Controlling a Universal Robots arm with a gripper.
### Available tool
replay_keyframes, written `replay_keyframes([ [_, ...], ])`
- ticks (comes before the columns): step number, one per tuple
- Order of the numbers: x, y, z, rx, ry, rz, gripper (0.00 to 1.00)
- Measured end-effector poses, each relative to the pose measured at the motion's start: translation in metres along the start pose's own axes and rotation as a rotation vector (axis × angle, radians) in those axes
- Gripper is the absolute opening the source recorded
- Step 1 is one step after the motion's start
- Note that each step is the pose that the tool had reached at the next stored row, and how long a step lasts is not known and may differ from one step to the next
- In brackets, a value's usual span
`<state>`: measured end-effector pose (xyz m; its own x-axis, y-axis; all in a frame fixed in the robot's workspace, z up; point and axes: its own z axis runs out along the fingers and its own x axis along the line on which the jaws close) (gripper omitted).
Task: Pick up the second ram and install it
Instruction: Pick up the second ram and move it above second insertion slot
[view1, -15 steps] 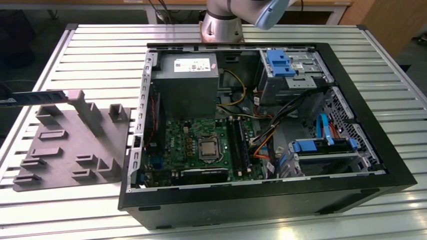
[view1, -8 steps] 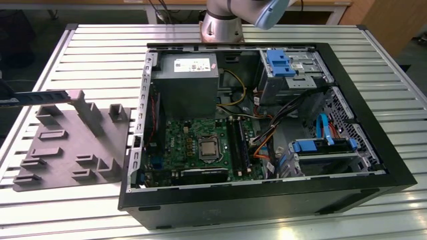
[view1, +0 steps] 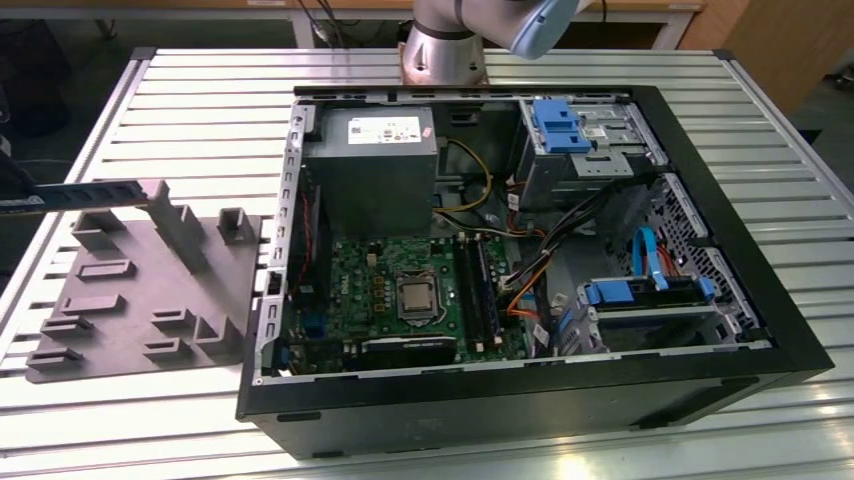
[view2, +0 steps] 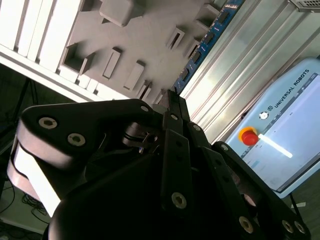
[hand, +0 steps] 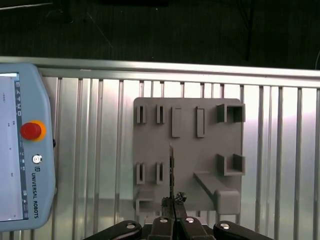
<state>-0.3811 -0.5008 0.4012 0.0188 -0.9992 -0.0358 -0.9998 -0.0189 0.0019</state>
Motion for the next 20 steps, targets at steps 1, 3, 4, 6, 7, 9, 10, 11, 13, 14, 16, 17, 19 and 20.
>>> replay_keyframes([
  [1,0.0000,-0.0005,0.0000,0.0000,0.0000,0.000,0.11],
  [3,0.0000,-0.0015,0.0000,-0.0001,0.0000,0.000,0.11],
  [4,0.0000,-0.0021,0.0000,0.0000,0.0000,0.000,0.11],
  [6,0.0000,-0.0033,-0.0001,0.0000,0.0001,0.000,0.11],
  [7,0.0001,-0.0038,-0.0001,-0.0001,0.0001,0.000,0.11],
  [9,0.0001,-0.0048,0.0000,0.0000,0.0000,0.000,0.11],
  [10,0.0001,-0.0052,0.0000,0.0000,0.0000,0.000,0.11],
  [11,0.0001,-0.0056,0.0000,0.0000,0.0000,0.000,0.11],
  [13,0.0001,-0.0065,0.0000,0.0000,0.0000,0.000,0.11],
  [14,0.0001,-0.0069,0.0000,0.0000,0.0000,0.000,0.11],
  [16,0.0001,-0.0077,-0.0001,0.0000,0.0000,0.000,0.11],
  [17,0.0001,-0.0080,0.0000,0.0000,0.0000,0.000,0.11],
  [19,0.0002,-0.0085,0.0000,0.0000,0.0000,0.000,0.11],
  [20,0.0002,-0.0087,-0.0001,-0.0001,0.0001,0.000,0.11],
])
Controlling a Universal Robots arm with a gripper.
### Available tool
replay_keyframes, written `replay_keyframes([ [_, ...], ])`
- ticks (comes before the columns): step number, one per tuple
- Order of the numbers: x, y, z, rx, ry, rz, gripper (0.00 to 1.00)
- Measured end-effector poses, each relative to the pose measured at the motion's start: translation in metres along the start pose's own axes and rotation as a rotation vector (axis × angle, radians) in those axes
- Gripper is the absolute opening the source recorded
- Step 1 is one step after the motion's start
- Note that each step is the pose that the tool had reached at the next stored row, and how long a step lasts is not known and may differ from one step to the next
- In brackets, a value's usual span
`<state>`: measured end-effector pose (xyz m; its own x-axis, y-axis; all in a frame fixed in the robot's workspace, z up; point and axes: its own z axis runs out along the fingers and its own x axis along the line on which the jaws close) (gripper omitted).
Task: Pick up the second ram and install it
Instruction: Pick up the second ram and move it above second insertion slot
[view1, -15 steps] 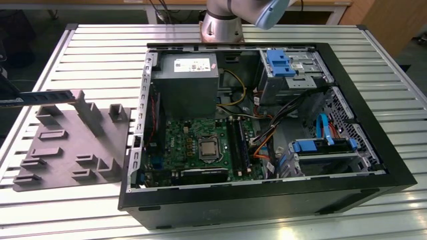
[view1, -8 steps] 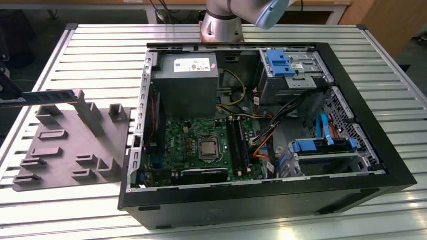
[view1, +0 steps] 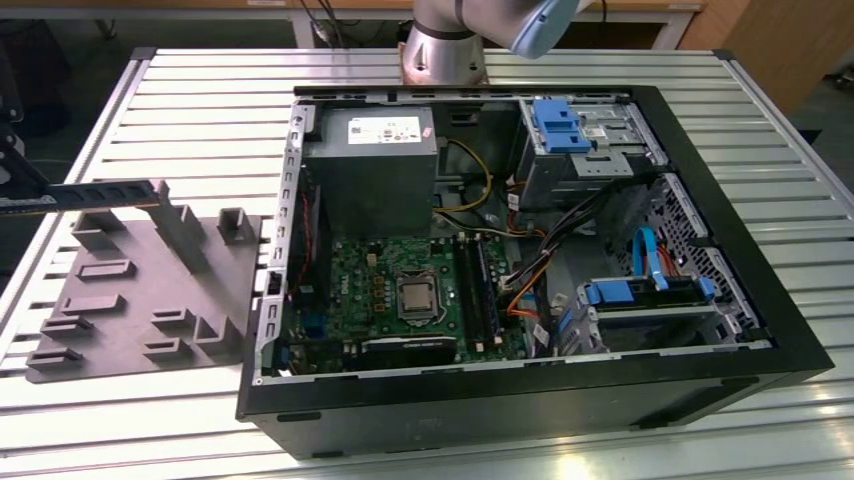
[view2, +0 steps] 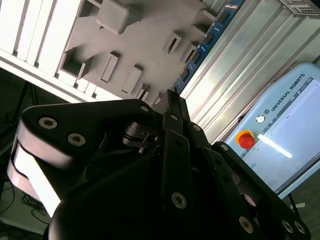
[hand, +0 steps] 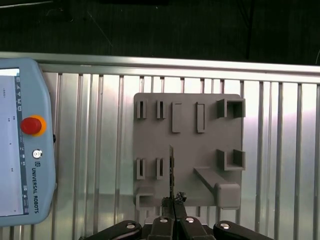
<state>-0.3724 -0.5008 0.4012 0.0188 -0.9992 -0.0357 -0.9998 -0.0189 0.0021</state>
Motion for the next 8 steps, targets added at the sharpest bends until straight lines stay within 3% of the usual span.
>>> replay_keyframes([
  [8,0.0000,-0.0021,0.0000,0.0001,-0.0001,0.000,0.11],
])
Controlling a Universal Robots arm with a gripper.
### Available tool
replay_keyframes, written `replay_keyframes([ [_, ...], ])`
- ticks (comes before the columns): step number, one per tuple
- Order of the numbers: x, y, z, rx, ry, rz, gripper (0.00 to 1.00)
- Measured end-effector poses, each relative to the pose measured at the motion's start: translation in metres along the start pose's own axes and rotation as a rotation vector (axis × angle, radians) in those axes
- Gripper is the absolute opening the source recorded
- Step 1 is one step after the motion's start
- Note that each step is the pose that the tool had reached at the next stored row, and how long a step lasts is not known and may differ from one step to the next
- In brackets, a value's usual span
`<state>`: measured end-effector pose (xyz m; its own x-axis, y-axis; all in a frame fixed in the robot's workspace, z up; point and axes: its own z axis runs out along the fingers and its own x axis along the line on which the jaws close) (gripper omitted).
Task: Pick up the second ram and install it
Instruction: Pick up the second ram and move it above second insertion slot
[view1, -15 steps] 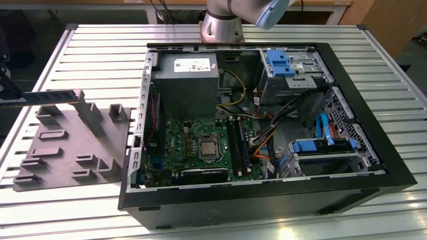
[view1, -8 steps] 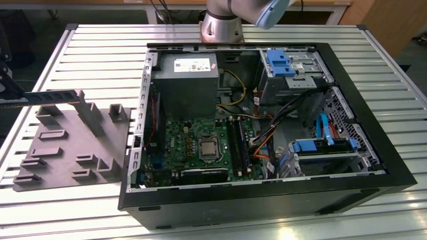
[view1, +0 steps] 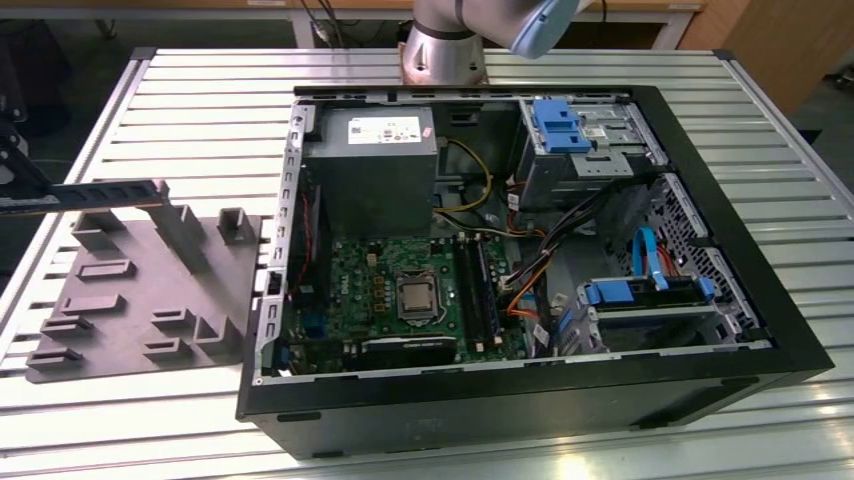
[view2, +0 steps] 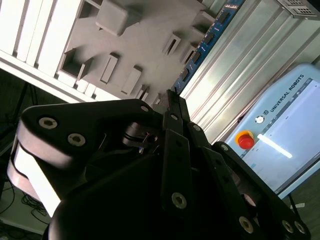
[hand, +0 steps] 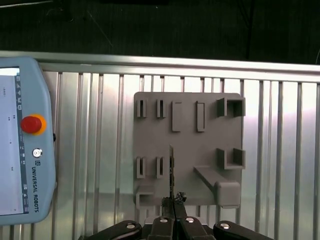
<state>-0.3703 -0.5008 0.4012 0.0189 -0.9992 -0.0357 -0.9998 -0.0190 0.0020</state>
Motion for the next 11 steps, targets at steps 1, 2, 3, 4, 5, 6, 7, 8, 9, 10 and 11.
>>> replay_keyframes([
  [1,0.0000,-0.0004,0.0000,0.0000,0.0000,0.000,0.11],
  [2,0.0000,-0.0007,0.0000,0.0000,0.0000,0.000,0.11],
  [3,0.0000,-0.0011,0.0000,0.0000,0.0000,0.000,0.11],
  [4,0.0000,-0.0015,0.0000,0.0000,0.0000,0.000,0.11],
  [5,0.0000,-0.0019,0.0000,0.0000,-0.0001,0.000,0.11],
  [6,0.0000,-0.0022,0.0001,0.0001,-0.0001,0.000,0.11],
  [7,0.0001,-0.0025,0.0000,0.0000,0.0000,0.000,0.11],
  [8,0.0001,-0.0029,0.0000,0.0000,0.0000,0.000,0.11],
  [9,0.0001,-0.0032,0.0000,0.0000,0.0000,0.000,0.11],
  [10,0.0001,-0.0034,0.0000,0.0000,0.0000,0.000,0.11],
  [11,0.0001,-0.0037,0.0000,-0.0001,0.0000,0.000,0.11],
])
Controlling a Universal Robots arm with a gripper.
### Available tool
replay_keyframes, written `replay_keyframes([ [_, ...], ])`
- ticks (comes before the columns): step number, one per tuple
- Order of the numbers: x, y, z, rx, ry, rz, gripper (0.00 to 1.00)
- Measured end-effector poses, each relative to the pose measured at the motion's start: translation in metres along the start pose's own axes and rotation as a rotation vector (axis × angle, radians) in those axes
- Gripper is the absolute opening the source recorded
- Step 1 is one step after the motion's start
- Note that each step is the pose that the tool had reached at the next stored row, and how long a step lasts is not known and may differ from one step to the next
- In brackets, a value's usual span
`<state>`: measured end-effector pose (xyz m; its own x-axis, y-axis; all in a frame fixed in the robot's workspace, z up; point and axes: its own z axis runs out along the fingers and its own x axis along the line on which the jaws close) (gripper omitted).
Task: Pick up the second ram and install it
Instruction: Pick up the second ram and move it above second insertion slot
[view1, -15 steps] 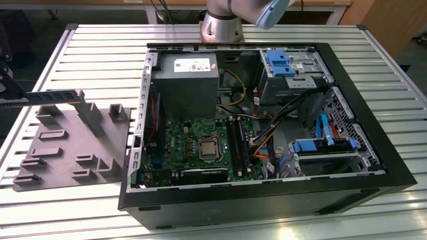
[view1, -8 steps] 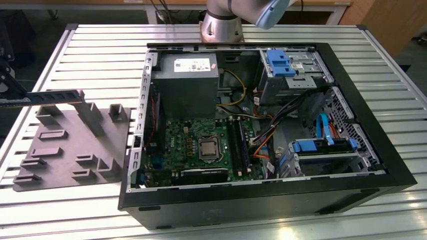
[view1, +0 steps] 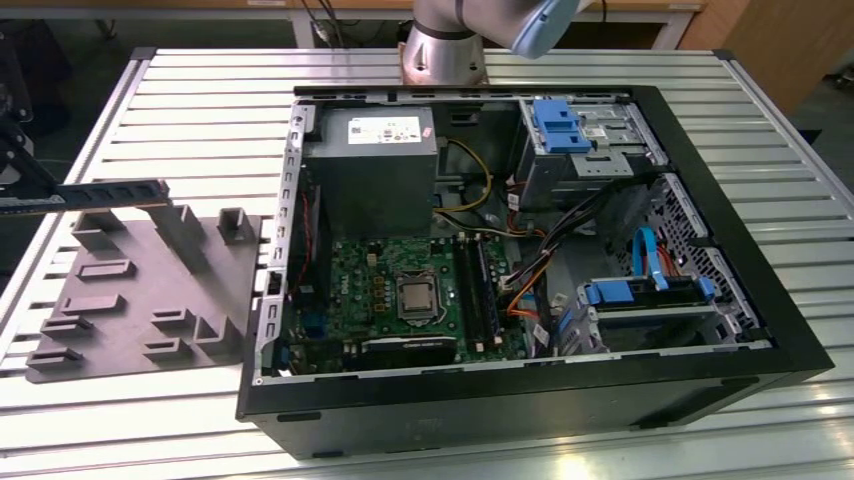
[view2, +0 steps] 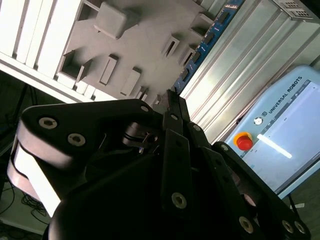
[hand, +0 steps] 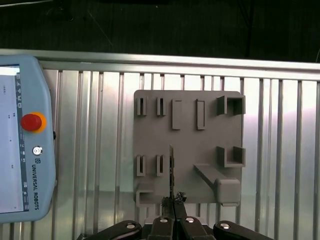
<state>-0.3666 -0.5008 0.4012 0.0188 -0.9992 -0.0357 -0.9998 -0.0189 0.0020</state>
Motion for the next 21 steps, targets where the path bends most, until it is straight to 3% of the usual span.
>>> replay_keyframes([
  [21,0.0001,-0.0068,0.0000,0.0001,-0.0001,0.000,0.11],
])
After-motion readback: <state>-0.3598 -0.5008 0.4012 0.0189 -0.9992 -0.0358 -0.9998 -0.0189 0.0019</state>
